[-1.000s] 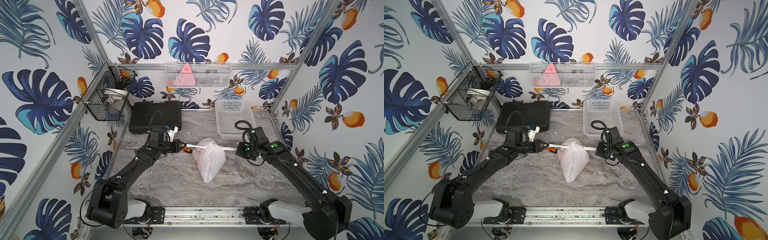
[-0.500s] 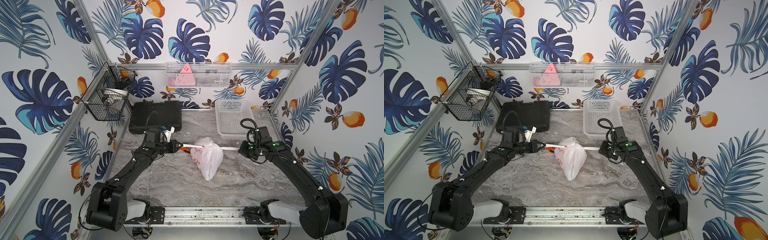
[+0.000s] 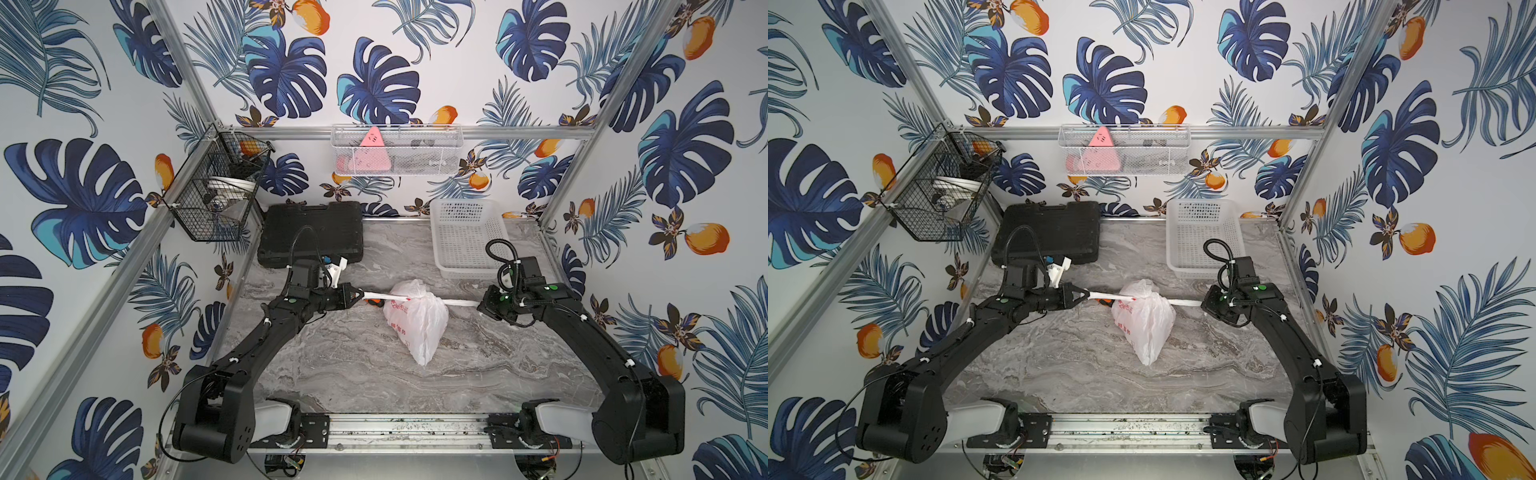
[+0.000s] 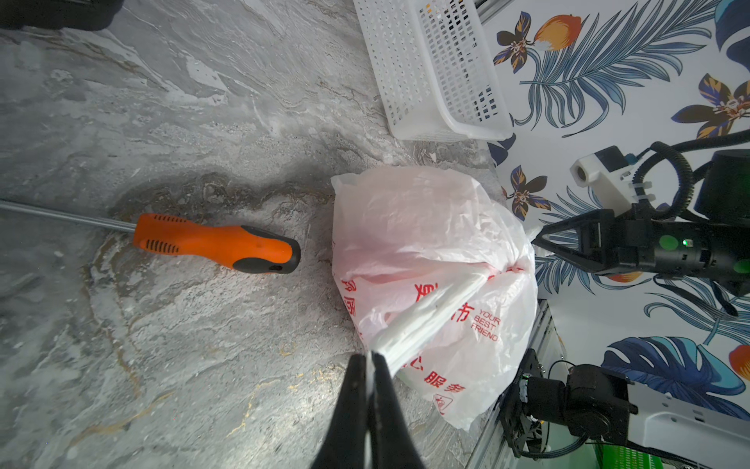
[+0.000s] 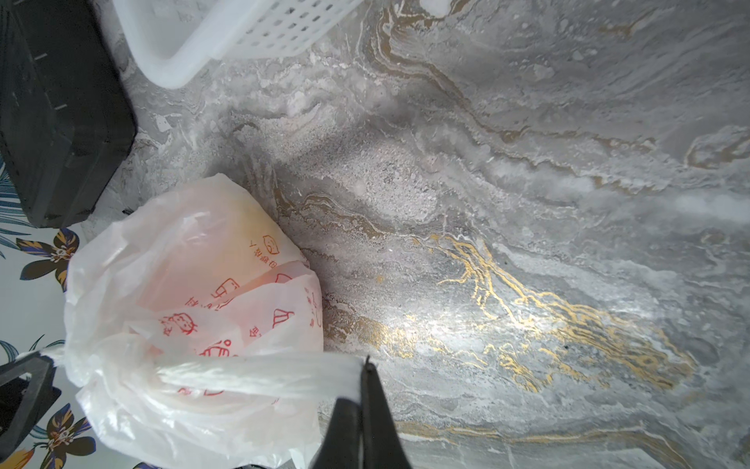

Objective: Place the peach into a plastic bag & tie a knot
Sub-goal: Tie the plastic bag at the center of the board, then reset both arms

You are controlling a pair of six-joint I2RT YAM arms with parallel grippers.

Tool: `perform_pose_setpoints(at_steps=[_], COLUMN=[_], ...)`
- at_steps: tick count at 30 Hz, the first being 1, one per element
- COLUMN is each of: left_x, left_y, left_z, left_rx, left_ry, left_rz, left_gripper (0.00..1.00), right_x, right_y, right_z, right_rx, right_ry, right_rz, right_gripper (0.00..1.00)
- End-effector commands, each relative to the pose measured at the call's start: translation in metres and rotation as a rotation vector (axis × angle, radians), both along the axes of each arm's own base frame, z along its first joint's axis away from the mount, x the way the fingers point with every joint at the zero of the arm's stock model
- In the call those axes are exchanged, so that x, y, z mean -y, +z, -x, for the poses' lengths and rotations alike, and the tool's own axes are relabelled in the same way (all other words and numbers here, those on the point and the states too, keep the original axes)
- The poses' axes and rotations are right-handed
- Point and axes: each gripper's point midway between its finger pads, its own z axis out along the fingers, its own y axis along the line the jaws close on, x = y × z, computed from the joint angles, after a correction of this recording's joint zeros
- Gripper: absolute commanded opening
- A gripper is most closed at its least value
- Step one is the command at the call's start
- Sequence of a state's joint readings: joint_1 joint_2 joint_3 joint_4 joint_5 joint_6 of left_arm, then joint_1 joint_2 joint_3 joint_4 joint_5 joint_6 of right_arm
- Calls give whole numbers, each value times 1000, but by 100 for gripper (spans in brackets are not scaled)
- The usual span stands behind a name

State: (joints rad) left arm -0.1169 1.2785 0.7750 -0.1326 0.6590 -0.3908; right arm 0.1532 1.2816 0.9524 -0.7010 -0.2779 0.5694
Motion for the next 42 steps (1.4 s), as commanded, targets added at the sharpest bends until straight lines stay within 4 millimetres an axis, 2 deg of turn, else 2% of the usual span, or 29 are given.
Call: perform_pose_setpoints(at_steps=[1,6,8,10,11,12,13,14,15,17,19,22,23,25,27,29,32,37,41,42], left_x=[-26,-34,-31,-20,-13,-7,-5,-7,-11,-35,-64,-105,-115,-126,-125,-127,-145,-170,-177,-177], left_y=[-15,-23,-21,-10,-1,6,11,14,17,17,21,40,46,57,62,62,46,5,-19,-26], left_z=[-9,-5,-5,-5,-3,-1,2,5,6,7,4,-8,-12,-20,-26,-29,-34,-41,-48,-50], left_rx=[-7,-32,-30,-12,-1,6,11,15,19,25,50,153,198,310,425,485,487,454,462,465], left_ry=[117,135,132,98,75,52,40,43,57,136,256,475,538,611,610,625,728,843,854,854], left_rz=[-115,-168,-149,-80,-43,-26,-37,-66,-98,-233,-365,-482,-502,-534,-600,-684,-754,-893,-956,-947], left_gripper=[0,0,0,0,6,18,31,41,47,59,64,71,72,78,87,99,99,99,99,99], right_x=[35,46,35,14,6,2,1,2,5,18,33,54,60,70,80,104,131,141,144,144], right_y=[-12,-16,-12,-5,-1,3,7,12,17,35,56,80,90,93,89,80,57,0,-22,-18], right_z=[0,0,-4,-9,-9,-9,-8,-8,-8,-11,-20,-38,-48,-62,-77,-82,-85,-86,-84,-86], right_rx=[-24,-11,7,28,28,26,22,23,32,81,149,264,323,418,529,556,544,581,683,720], right_ry=[-136,-178,-144,-64,-26,-2,9,13,5,-28,-89,-211,-250,-273,-245,-282,-351,-378,-360,-355], right_rz=[148,177,128,55,49,54,65,70,82,139,195,264,279,337,448,613,779,853,904,923], right_gripper=[0,0,0,0,8,27,50,65,74,83,86,88,88,91,97,100,100,100,100,100])
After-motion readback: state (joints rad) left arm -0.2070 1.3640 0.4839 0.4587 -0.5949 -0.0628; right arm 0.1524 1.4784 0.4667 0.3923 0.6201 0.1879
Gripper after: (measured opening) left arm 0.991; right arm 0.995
